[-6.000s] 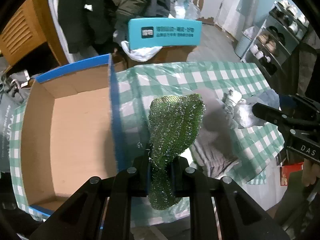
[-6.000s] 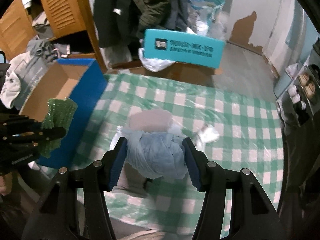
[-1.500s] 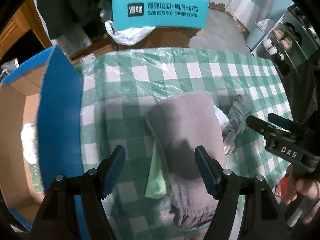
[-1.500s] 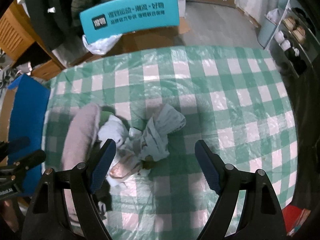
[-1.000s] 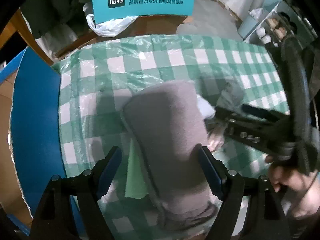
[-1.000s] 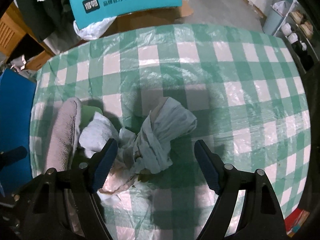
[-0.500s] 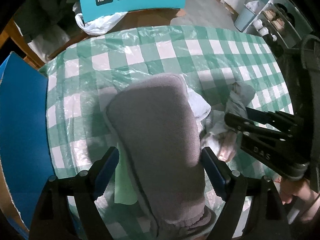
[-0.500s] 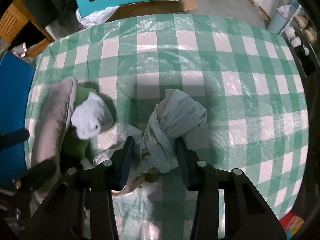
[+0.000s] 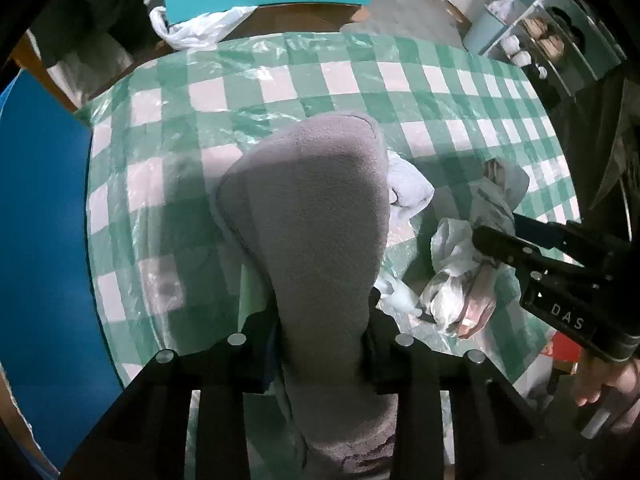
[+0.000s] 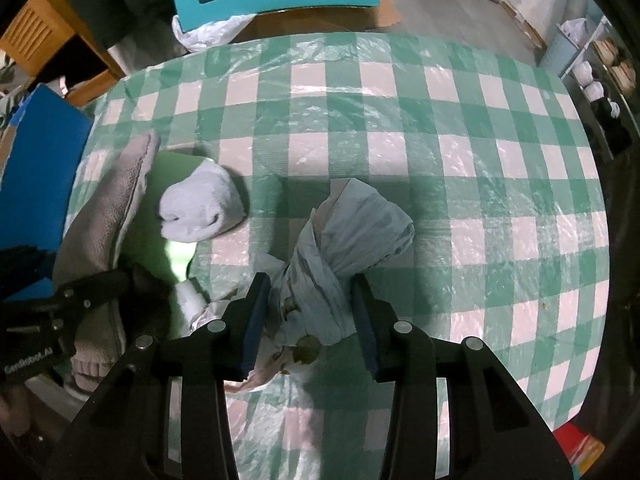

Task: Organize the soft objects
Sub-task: 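Carry the grey slipper and white sock bundle over the box with both grippers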

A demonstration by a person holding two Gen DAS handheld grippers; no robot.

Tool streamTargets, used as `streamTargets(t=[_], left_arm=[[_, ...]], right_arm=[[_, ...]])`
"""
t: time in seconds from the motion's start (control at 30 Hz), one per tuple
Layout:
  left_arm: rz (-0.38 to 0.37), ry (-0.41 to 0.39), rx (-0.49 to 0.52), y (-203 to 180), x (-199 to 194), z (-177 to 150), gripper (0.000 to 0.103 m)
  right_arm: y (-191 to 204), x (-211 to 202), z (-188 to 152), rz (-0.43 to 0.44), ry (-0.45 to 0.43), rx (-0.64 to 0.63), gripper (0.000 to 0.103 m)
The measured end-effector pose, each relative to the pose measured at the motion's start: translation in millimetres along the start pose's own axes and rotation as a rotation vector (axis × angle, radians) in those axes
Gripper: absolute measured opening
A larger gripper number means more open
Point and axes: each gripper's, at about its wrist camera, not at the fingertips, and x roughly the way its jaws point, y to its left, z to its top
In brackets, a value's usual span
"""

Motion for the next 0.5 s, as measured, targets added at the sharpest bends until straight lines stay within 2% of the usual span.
streamTargets(t=[0.3, 0.4, 0.5], left_arm=[[-0.053, -0.01, 0.005, 7, -16, -8, 0.033], [-0.063, -0.015, 0.009, 9, -21, -12, 0.039], [-0.063, -0.019, 0.019, 10, -24, -14, 0.04]], right_arm=[[16, -20, -4, 0.002, -0.033, -0.032, 0.039], [22, -25, -4, 0.005, -0.044, -0.044, 0.039], [29, -28, -5, 0.012, -0.05, -0.055, 0.039]])
